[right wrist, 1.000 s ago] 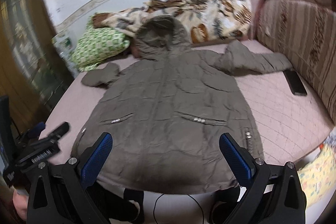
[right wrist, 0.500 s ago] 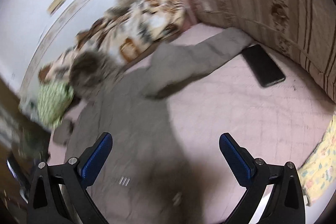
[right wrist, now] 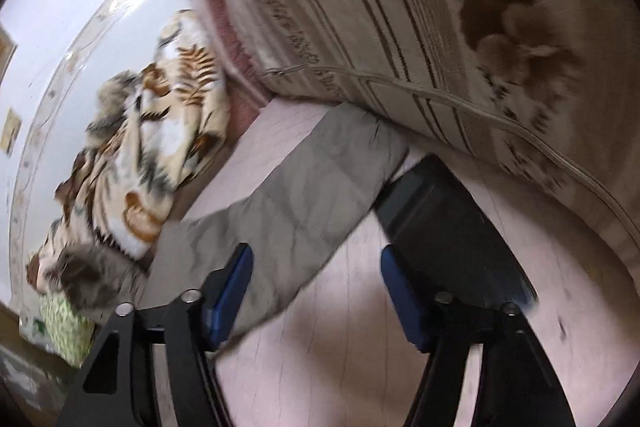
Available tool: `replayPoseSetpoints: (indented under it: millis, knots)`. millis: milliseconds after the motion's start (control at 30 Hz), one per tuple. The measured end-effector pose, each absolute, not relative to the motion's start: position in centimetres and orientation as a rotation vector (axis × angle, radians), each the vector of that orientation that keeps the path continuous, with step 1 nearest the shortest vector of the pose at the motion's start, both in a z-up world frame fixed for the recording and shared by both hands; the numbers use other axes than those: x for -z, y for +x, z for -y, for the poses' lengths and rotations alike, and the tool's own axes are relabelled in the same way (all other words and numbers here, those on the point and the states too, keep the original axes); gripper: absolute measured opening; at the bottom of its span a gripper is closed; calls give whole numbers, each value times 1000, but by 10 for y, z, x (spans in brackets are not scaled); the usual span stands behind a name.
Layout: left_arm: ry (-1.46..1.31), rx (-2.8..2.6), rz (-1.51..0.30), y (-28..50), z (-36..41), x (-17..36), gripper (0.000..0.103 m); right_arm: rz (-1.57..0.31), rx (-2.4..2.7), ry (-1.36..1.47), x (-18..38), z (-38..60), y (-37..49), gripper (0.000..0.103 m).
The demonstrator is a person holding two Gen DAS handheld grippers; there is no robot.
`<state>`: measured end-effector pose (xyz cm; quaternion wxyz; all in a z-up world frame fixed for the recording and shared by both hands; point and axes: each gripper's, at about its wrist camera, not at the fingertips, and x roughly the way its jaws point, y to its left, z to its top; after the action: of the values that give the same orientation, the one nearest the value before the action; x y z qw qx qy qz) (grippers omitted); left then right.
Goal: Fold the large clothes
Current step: 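Reach the right tool to the jacket's sleeve cuff and grasp it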
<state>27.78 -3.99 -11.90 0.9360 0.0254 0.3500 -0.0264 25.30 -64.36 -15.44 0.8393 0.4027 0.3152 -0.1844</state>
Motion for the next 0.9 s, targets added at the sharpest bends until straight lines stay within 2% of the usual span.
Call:
replayPoseSetpoints:
  millis: [233,667,767,900]
  knots:
    - [98,62,-702,281,45,121,100,-676,450,882,193,684,289,65]
    - [118,74,-710,287,51,126,100,-701,487,830,213,708,327,62]
    - [119,78,-715,288,53,127,100,-722,503,789,216,708,336,59]
    - [120,81,-721,290,56,129,100,-749,510,734,226,707,347,43]
